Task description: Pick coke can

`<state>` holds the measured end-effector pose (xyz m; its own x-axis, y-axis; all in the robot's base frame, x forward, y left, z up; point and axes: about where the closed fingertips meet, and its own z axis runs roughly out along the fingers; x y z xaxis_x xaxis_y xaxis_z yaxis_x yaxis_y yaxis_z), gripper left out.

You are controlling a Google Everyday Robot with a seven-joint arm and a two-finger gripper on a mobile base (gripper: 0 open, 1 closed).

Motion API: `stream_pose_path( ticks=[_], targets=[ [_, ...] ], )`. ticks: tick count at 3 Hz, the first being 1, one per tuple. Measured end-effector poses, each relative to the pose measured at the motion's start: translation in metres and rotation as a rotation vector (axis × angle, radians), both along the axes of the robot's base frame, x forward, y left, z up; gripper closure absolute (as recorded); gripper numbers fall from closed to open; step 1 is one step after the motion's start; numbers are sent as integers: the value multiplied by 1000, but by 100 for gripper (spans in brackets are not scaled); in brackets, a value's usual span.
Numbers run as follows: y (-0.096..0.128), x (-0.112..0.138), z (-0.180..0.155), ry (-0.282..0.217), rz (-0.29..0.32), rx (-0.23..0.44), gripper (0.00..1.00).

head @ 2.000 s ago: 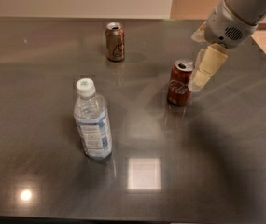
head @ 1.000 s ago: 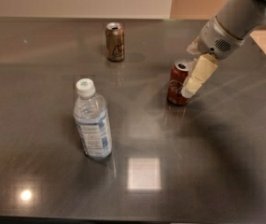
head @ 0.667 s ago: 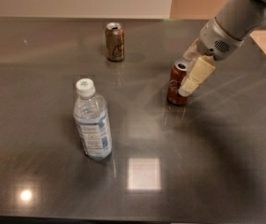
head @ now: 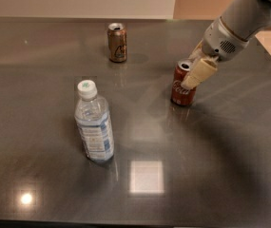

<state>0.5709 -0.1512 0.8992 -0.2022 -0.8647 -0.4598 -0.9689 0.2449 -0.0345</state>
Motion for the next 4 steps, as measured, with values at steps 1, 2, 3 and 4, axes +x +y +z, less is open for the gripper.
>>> stream_pose_path(
  ticks=[1,2,3,4],
  targets=[
    [-3,-3,10,-18,13,5,88],
    [-5,-6,27,-42,30,14,100],
    [-6,-13,58,-85,64,9,100],
    [-6,-21,87,-118,87,7,100]
  ],
)
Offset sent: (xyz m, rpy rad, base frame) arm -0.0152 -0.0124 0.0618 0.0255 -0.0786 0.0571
